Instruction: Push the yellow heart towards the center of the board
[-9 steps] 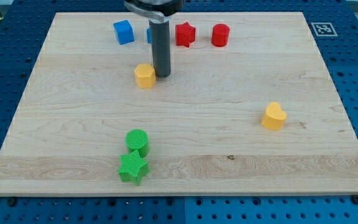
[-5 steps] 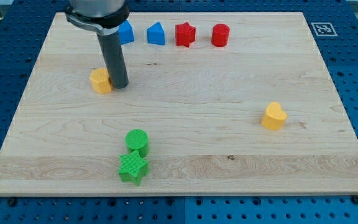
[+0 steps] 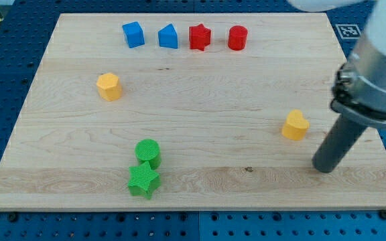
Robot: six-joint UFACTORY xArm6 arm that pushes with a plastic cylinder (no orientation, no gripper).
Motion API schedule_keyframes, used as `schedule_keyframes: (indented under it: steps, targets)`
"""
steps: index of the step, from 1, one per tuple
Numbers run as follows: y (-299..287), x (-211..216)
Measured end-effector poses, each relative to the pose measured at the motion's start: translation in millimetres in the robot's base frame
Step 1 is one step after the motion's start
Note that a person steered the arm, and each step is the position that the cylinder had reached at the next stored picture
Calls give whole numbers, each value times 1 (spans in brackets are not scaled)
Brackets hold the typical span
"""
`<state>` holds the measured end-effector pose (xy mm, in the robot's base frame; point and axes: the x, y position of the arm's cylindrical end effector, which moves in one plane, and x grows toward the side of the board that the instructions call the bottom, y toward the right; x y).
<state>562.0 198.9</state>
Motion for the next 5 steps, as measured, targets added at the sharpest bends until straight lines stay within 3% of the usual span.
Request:
schedule_keyframes:
  steps: [1,3,4,5]
  targets:
    - [9,-36]
    - [-42,-64]
    - [-74,-74]
    - [-80,-54]
